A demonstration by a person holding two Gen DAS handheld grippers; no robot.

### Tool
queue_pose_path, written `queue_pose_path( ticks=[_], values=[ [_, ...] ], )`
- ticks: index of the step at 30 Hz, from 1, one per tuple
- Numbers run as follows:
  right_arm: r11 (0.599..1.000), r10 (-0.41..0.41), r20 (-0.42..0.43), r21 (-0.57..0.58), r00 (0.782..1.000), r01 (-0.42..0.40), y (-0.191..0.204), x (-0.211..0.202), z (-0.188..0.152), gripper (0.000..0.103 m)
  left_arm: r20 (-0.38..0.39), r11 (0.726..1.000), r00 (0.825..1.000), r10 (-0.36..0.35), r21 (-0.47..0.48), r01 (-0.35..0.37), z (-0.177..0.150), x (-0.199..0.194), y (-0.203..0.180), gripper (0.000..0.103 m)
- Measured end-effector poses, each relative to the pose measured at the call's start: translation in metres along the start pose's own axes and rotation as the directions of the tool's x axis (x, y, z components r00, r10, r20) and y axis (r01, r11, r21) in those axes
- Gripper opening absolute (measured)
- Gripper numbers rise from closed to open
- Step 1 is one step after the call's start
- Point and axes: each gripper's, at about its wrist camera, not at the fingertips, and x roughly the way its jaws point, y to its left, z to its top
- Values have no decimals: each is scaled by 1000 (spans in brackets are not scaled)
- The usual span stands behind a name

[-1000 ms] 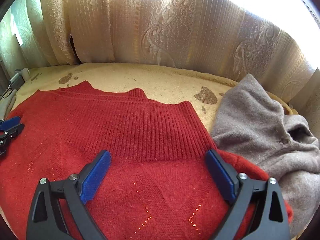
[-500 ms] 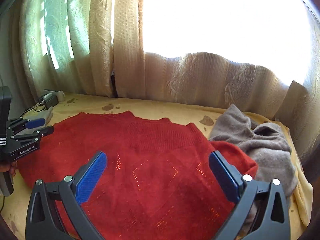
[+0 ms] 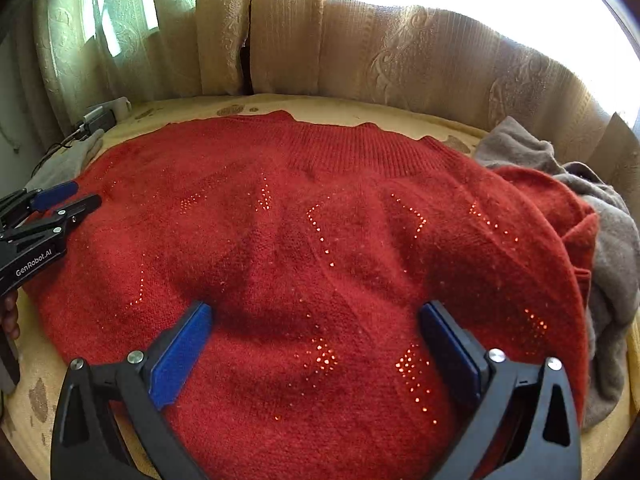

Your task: Fold clothes

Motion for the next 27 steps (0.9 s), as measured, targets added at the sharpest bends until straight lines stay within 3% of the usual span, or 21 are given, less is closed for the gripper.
queue_pose_path(
  ticks=[1,8,10,22,24,27],
  values=[
    [1000,0,0,0,1000,0,0,0,0,103,-5,1000,1000,2,-8,-2,0,1,2,80],
    [1000,6,1,4,1000,-6,-2,1,0,103,-25,999,1000,-17,-49,16,-1,6,11,83],
    [1000,8,2,5,1000,-8,-2,1,1,103,-29,999,1000,-8,-54,6,-1,7,12,89],
    [1000,16,4,8,1000,-16,-4,-1,1,103,-14,996,1000,-11,-93,9,-2,3,19,89],
    [1000,14,50,18,999,-15,-5,-10,-1,103,4,988,1000,-27,-150,27,-3,-7,25,89],
    [998,-54,208,46,977,46,-8,-48,-2,103,35,988,998,-61,-140,66,-1,-22,19,89]
  ],
)
